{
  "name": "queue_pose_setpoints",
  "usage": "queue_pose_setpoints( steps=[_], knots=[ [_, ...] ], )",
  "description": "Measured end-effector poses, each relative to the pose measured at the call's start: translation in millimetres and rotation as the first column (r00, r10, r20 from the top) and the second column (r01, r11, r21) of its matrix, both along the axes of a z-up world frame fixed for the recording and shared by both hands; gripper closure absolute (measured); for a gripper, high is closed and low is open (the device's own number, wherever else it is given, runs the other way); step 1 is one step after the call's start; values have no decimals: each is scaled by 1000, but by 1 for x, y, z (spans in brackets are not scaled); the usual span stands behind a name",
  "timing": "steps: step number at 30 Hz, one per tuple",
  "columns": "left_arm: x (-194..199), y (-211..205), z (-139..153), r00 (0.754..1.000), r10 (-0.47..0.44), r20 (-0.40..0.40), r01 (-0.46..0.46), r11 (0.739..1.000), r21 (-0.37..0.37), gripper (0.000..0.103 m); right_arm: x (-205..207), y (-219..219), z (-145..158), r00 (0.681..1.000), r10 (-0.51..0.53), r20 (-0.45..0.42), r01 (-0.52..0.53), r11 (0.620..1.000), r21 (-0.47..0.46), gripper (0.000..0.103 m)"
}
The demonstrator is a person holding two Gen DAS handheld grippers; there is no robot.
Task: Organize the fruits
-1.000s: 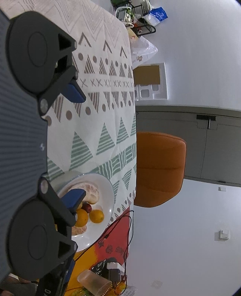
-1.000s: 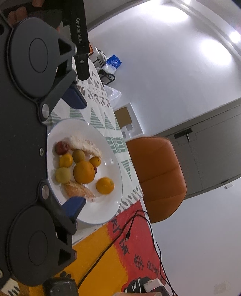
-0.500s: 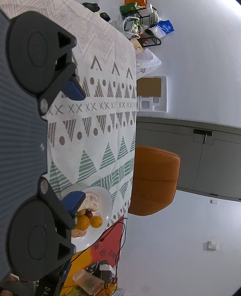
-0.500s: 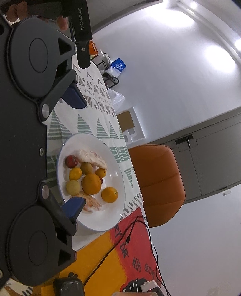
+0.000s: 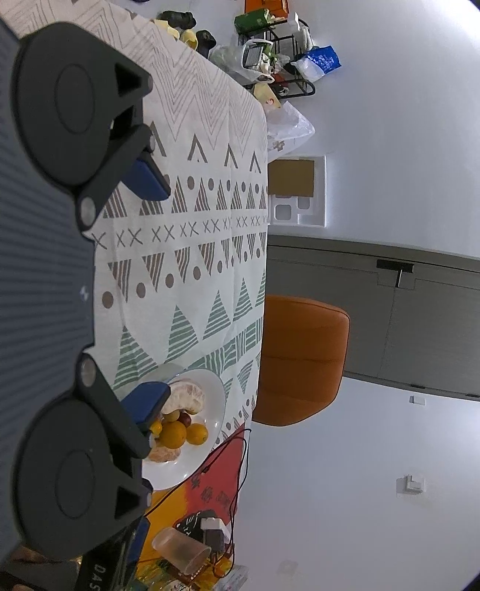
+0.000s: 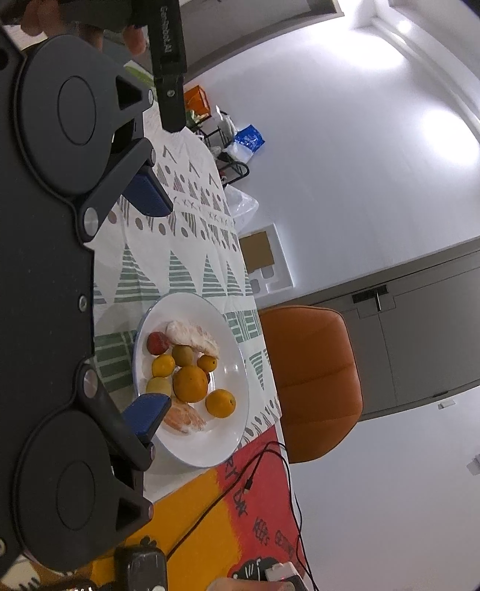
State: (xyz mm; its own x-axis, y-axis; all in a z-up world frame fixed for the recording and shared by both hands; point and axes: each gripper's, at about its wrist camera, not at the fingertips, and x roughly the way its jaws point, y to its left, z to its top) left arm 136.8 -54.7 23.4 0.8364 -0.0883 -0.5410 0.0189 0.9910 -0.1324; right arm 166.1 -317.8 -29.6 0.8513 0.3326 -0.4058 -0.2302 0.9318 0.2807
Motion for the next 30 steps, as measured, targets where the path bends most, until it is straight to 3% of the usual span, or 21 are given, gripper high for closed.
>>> queue_pose_setpoints(
  steps=[9, 30],
  knots=[
    [-21, 8, 4, 1000, 14, -18, -13, 999, 35, 0, -15, 5, 4, 1000, -12, -3, 12, 999, -33, 0],
    [-64, 37, 4, 998, 65, -23, -63, 995, 79, 0, -51, 15, 5, 996, 86, -17, -87, 991, -106, 0]
  ],
)
